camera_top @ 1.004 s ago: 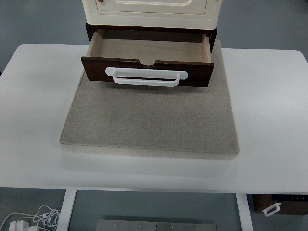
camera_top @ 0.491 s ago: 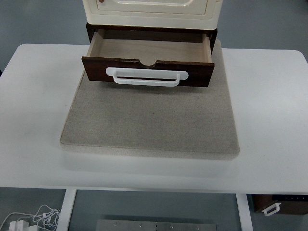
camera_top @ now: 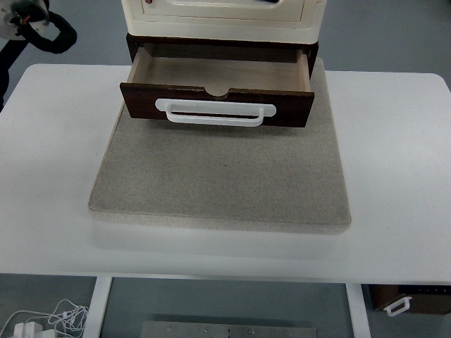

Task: Close drawer under combined cabinet
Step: 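Swing the left hand in front of the open brown drawer, then push the drawer front with the left hand toward the cabinet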

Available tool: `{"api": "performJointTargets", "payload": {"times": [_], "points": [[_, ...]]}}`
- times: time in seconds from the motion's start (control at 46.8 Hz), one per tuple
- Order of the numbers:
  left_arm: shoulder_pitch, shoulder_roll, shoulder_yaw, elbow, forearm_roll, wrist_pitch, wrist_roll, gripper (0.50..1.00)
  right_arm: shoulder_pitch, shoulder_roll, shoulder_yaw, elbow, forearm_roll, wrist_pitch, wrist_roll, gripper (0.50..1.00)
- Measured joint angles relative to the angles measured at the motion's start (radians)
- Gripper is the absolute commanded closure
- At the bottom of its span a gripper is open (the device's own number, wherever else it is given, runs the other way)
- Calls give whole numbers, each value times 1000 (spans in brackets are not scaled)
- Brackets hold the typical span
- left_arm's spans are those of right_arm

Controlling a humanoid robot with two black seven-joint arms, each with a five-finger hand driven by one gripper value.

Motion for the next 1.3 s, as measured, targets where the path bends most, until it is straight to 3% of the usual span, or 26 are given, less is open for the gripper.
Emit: {"api": "performJointTargets", "payload": {"times": [0.171, 0.342, 0.62, 0.897, 1.303], "points": [[3, -16, 51, -47, 65, -69, 71, 500, 0, 0, 0, 0, 0, 0, 0, 548], [5, -36, 106, -89, 76, -113, 189, 500, 0, 0, 0, 0, 0, 0, 0, 548], [4, -35, 224, -113, 93, -122, 328, 500, 0, 0, 0, 0, 0, 0, 0, 548], [32, -36, 246, -112, 92, -118, 523, 500, 0, 0, 0, 0, 0, 0, 0, 548], [38, -36, 260, -32, 90, -132, 533, 500, 0, 0, 0, 0, 0, 0, 0, 548]]}}
